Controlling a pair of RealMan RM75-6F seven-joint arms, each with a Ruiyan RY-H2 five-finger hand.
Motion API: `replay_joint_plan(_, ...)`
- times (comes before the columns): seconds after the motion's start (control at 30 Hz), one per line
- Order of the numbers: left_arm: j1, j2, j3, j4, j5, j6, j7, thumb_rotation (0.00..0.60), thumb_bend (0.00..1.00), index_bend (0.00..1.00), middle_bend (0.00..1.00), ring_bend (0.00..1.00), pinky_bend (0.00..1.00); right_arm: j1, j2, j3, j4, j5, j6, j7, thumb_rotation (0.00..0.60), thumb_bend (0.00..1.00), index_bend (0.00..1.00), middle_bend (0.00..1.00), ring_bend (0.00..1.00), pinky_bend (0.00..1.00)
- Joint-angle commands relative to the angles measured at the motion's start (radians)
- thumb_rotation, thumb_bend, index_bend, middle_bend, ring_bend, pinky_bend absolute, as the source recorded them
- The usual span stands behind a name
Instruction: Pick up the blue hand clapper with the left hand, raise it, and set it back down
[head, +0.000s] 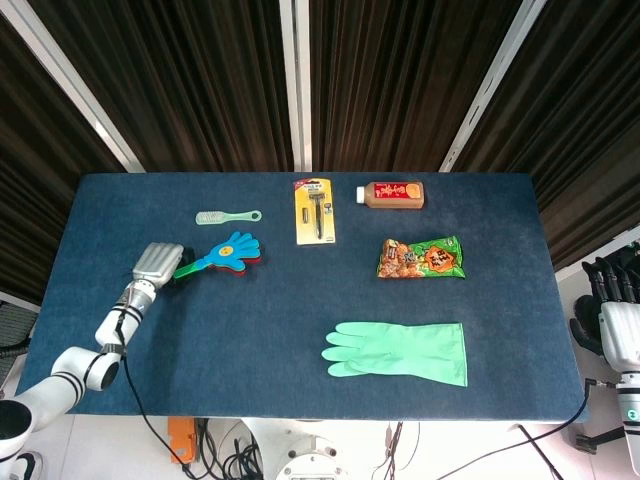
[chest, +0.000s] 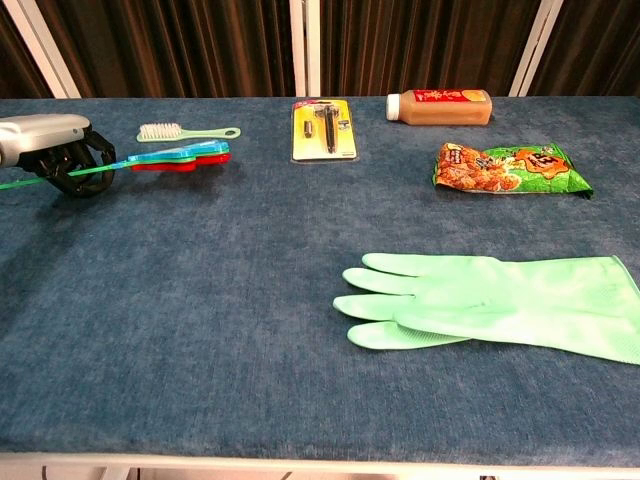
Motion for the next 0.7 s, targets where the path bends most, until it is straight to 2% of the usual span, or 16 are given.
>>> replay_joint_plan(0.03,0.000,0.003,-0.008,-0.007,-0.013,-0.013,-0.016,0.600,0.39,0.45,0.88,0.88,0.93,0.001,-0.001,0.000,0.001,0.000,-0.002,0.001,0.600,0.26,0.00,0.00,0.00,0.00)
replay_joint_plan(0.17,0.001,0.001,-0.015,-0.008,-0.019,-0.015,-0.027,0.600,0.38,0.39,0.92,0.91,0.94,0.002,-0.001,0.001,0.003,0.004,-0.005,0.002,0.600,0.26,0.00,0.00,0.00,0.00)
replay_joint_plan(0.27,0.004,-0.007,-0.024,-0.005,-0.025,-0.002,-0.037,0.600,0.37,0.39,0.94,0.91,0.93,0.001,-0.002,0.001,0.004,0.005,-0.004,0.002,0.600,0.26,0.00,0.00,0.00,0.00)
replay_joint_plan(0.5,0.009,-0.015,-0.045,-0.009,-0.061,-0.027,-0.061,0.600,0.32,0.65,0.97,0.91,0.92,-0.001,-0.003,0.001,0.007,0.010,-0.004,0.003,0.600,0.26,0.00,0.00,0.00,0.00)
replay_joint_plan(0.7,0.006,-0.012,-0.078,-0.025,-0.147,-0.082,0.009,0.600,0.22,0.76,1.00,0.94,0.94,-0.005,-0.003,-0.001,0.005,0.012,-0.002,0.002,0.600,0.27,0.00,0.00,0.00,0.00)
